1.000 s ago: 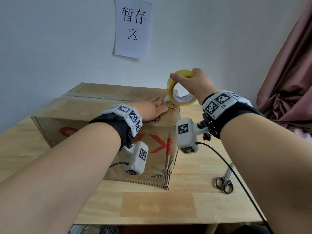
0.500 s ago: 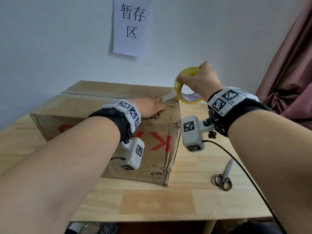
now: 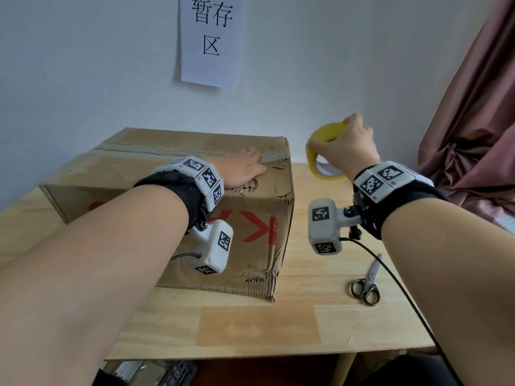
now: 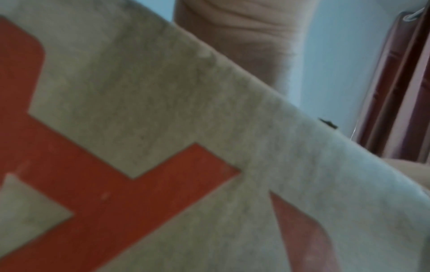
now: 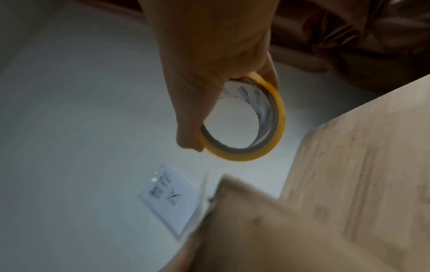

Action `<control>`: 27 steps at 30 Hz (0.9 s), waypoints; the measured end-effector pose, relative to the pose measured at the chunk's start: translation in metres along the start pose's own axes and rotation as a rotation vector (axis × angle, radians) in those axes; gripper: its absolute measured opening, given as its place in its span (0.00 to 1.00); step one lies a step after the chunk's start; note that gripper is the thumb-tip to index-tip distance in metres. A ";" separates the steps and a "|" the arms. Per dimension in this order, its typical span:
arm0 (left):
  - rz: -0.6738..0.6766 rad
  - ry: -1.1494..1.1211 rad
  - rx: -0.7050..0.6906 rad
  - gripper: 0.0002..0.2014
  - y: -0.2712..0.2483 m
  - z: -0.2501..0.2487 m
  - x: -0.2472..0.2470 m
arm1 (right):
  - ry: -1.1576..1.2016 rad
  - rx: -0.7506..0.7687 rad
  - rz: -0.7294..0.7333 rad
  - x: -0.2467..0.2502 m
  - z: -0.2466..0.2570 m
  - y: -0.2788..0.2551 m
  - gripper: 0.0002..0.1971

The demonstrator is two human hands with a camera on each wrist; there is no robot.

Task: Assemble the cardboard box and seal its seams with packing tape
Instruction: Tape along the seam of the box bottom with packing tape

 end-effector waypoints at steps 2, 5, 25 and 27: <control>0.018 0.003 -0.003 0.28 -0.001 -0.002 -0.002 | -0.014 -0.029 0.009 -0.002 -0.019 -0.005 0.40; 0.025 -0.001 -0.003 0.29 0.002 -0.001 -0.003 | 0.148 -0.128 0.008 -0.015 -0.042 -0.012 0.41; 0.037 -0.048 0.027 0.28 0.002 0.002 -0.004 | 0.565 -0.443 0.112 -0.071 -0.073 -0.045 0.51; 0.051 -0.057 0.034 0.28 0.004 0.001 -0.005 | 0.498 -0.367 0.103 -0.069 -0.072 -0.041 0.47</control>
Point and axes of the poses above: each hand's wrist, its own y-axis towards the middle knuckle, its own x-axis out of the back of the hand, z = x × y, the point moved 10 cm from there along y, towards the middle knuckle, and after that the axes turned 8 degrees about x, right-handed, at the moved point
